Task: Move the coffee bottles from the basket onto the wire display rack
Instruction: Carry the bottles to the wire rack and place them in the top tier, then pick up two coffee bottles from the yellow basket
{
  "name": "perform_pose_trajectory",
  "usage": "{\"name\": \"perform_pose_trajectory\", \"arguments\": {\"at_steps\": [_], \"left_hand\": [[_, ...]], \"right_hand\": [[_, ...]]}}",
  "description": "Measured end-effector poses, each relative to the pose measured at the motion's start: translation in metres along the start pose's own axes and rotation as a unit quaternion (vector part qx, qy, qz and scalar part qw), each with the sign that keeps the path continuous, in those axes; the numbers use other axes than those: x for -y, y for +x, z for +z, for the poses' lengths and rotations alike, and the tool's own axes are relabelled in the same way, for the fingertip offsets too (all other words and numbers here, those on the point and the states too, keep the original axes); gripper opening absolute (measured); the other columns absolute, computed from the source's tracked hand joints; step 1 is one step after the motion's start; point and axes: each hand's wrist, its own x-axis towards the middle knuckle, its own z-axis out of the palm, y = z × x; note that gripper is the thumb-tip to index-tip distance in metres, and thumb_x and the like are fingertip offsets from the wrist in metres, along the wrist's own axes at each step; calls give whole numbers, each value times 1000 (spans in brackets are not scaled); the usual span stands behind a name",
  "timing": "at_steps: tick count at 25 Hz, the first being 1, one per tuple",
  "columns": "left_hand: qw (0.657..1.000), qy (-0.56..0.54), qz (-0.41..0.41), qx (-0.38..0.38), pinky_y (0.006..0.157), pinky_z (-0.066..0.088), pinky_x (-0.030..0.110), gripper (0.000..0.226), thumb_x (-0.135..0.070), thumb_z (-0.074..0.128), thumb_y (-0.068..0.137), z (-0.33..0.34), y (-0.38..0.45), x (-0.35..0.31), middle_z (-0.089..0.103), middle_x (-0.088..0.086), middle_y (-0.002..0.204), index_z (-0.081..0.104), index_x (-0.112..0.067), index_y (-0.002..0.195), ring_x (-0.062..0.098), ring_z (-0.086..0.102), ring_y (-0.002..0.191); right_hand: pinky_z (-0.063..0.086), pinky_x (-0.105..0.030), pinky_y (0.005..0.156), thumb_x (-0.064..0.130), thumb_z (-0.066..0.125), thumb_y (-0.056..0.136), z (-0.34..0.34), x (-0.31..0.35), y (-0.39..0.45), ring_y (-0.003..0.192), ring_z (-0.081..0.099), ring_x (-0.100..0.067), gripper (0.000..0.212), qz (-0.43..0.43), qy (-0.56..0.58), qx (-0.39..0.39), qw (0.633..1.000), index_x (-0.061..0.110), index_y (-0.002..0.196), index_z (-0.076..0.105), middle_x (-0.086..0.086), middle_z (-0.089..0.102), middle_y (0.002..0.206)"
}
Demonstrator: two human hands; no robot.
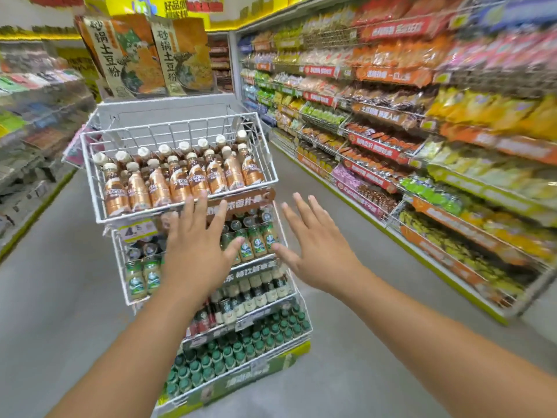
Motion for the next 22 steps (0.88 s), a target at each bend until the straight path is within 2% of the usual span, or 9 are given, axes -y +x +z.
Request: {"name": "perform_pose_trajectory", "arguments": {"at_steps": [4, 7, 10, 13, 17, 20, 22], "left_hand": [[994, -51, 93, -21, 126, -6, 47, 77, -67, 26, 99, 4, -6, -102, -17, 6, 169, 1, -31, 163, 27, -17, 156], [985, -72, 158, -25, 127, 3, 50, 79, -66, 31, 98, 10, -13, -206, -9, 9, 171, 8, -28, 163, 29, -9, 157], [969, -90, 229, -39, 123, 16, 55, 77, -64, 35, 98, 18, -34, -330, 8, 13, 170, 24, -22, 161, 35, 9, 156], [942, -144, 301, -36, 117, 27, 61, 78, -62, 34, 92, 25, -71, -459, 24, 18, 166, 38, -16, 155, 41, 25, 150], [898, -221, 379, -12, 120, 25, 58, 78, -62, 36, 93, 31, -132, -614, 17, 14, 168, 33, -20, 158, 36, 16, 155], [873, -248, 420, 10, 123, 20, 55, 78, -64, 30, 94, 32, -161, -705, 14, 12, 169, 31, -22, 159, 33, 11, 156], [863, -252, 438, 20, 123, 18, 53, 78, -64, 30, 93, 41, -171, -750, 15, 12, 169, 32, -22, 159, 32, 11, 157]], "right_hand": [[-1, -44, 129, 67, 31, 102, -28, -74, -75, 158, -19, -22, 81, 76, -17, -12, 997, 28, 165, -3, 2, -17, 172], [3, -45, 129, 67, 34, 101, -52, -144, -143, 159, -13, -26, 83, 134, -39, -36, 990, 25, 165, 2, -2, -10, 173], [9, -48, 129, 66, 40, 99, -75, -227, -235, 160, -3, -29, 84, 198, -55, -65, 977, 22, 165, 12, -5, 1, 173], [10, -46, 129, 68, 38, 98, -103, -309, -332, 159, -5, -28, 85, 263, -77, -62, 960, 24, 165, 12, -3, -1, 173], [4, -42, 129, 64, 42, 100, -142, -392, -444, 159, -9, -26, 83, 320, -93, -56, 941, 25, 165, 8, -2, -7, 173], [8, -45, 129, 63, 43, 100, -157, -449, -510, 159, -2, -32, 81, 363, -107, -61, 924, 22, 164, 17, -7, 3, 173], [14, -49, 128, 66, 36, 96, -156, -483, -536, 159, 4, -34, 83, 391, -119, -56, 911, 19, 163, 23, -9, 10, 172]]}}
